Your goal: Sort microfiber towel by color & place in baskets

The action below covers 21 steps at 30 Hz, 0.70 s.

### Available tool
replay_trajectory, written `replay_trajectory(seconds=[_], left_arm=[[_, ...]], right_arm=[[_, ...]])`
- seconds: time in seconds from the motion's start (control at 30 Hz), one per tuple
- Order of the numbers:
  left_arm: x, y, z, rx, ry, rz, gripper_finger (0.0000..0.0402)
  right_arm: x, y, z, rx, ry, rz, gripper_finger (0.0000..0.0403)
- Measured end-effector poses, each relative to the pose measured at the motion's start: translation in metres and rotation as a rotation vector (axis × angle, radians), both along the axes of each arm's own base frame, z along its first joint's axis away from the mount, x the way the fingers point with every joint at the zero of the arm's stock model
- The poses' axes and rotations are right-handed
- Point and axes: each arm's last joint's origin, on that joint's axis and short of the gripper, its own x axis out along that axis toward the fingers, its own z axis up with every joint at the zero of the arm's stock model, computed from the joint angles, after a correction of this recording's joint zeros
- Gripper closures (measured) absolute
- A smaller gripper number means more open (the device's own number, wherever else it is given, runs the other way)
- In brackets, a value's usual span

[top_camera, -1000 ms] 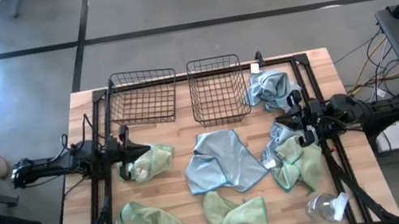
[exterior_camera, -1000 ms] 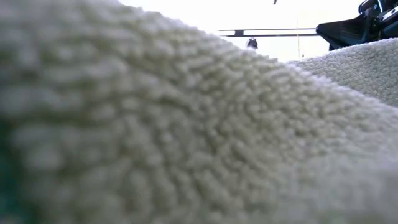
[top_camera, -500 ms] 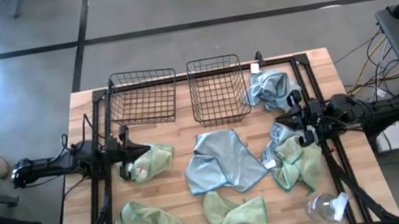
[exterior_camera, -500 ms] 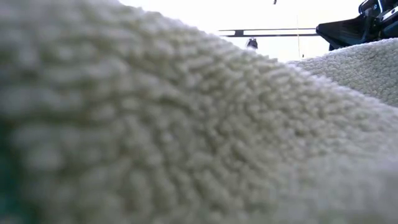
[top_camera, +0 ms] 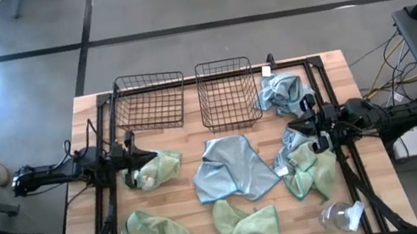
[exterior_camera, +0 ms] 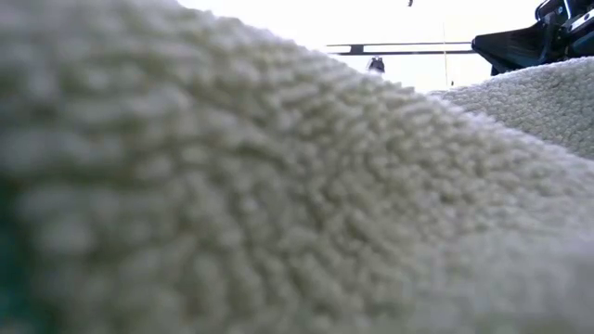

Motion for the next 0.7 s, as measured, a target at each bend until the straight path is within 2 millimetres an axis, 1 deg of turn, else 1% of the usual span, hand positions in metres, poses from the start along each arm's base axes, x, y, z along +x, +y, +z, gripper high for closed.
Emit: replay_trajectory(seconds=[0.17, 0.27, 0.47, 0.6, 0.7], left_arm=[[0.0000, 0.0000, 0.0001, 0.000, 0.000, 0.000, 0.0402], [0.0000, 0.0000, 0.0001, 0.000, 0.000, 0.000, 0.0402], [0.0000, 0.0000, 0.0005, 0.000, -0.004, 0.000, 0.0402], [-0.0004, 0.0001, 0.0047, -0.002, -0.048, 0.002, 0.0402], [-0.0008, 0.0014, 0.0079, -0.009, -0.082, 0.049, 0.0402]], right_arm=[[0.0000, 0.0000, 0.0000, -0.005, 0.000, -0.002, 0.0380], [0.0000, -0.0008, 0.0000, -0.027, 0.000, -0.034, 0.0380], [0.0000, -0.0008, -0.0001, -0.003, 0.000, -0.030, 0.0380], [0.0000, -0.0008, -0.0001, -0.011, 0.000, -0.032, 0.0380], [0.0000, -0.0014, 0.0000, -0.001, 0.000, -0.048, 0.0380]])
